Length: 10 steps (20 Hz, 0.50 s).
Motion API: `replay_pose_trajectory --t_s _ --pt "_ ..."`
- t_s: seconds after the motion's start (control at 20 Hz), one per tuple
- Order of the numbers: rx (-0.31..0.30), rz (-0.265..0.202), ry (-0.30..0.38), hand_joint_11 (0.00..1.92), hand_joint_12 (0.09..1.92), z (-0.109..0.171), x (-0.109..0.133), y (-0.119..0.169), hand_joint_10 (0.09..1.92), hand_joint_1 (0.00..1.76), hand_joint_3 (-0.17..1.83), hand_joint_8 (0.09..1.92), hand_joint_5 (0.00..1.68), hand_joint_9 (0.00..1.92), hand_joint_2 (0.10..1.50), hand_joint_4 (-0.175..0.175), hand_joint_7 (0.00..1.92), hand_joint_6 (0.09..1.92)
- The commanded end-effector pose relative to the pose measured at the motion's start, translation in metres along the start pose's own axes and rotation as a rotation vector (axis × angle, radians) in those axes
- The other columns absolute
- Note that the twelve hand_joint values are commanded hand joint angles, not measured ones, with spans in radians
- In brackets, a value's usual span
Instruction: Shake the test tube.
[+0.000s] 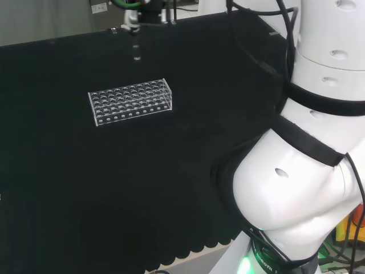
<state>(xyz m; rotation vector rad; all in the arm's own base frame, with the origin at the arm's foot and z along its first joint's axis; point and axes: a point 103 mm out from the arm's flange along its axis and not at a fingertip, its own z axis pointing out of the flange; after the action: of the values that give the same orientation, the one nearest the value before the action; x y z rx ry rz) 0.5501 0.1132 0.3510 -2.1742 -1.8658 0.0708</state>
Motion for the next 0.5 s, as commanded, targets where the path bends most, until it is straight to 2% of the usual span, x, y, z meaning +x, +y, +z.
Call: replay_pose_trajectory --t_s 0.05,0.15,0.25,0.4,0.5 --pt "0.047 -0.124 0.073 1.24 0.87 0.007 0.065 -0.012 0.63 1.44 0.79 0.68 1.29 1.33 0.55 -0.175 1.35 0.64" --pt "0.054 -0.131 0.078 1.23 0.87 0.008 0.063 -0.014 0.63 1.44 0.79 0.68 1.29 1.33 0.55 -0.175 1.35 0.64" --pt "0.06 -0.117 0.075 1.23 0.87 0.011 0.055 -0.014 0.64 1.44 0.79 0.69 1.29 1.33 0.55 -0.175 1.35 0.64" --pt "0.053 -0.07 0.054 1.23 0.87 0.011 0.029 -0.011 0.64 1.44 0.79 0.69 1.29 1.33 0.55 -0.175 1.35 0.64" --pt "0.044 -0.019 0.036 1.23 0.87 0.011 0.007 -0.007 0.64 1.44 0.79 0.69 1.29 1.33 0.55 -0.175 1.35 0.64"
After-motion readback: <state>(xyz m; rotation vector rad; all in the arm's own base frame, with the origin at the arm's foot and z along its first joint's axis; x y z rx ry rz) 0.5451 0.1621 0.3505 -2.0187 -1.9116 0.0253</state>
